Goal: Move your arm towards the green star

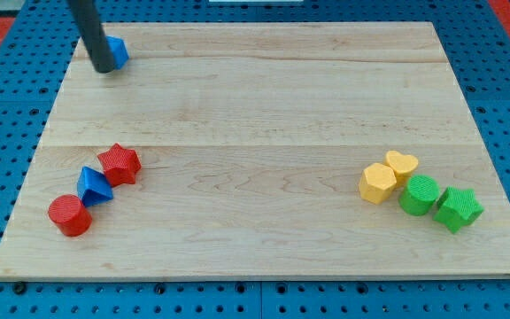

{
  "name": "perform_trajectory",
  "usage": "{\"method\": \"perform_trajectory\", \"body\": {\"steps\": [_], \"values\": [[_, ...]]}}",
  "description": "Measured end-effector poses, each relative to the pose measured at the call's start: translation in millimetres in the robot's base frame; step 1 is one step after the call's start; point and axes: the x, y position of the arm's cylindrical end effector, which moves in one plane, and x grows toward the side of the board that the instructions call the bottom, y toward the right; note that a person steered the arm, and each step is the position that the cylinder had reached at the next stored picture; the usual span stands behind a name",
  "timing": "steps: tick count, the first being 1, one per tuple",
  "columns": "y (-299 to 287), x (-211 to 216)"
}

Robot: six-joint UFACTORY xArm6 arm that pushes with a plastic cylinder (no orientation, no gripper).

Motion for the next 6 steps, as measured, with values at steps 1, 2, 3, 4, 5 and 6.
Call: {"method": "perform_trajectory", "body": {"steps": [1, 2, 3, 4, 5, 6], "values": [[20, -2], [132, 70], [244, 80], [389, 85], [513, 100], [544, 188]]}}
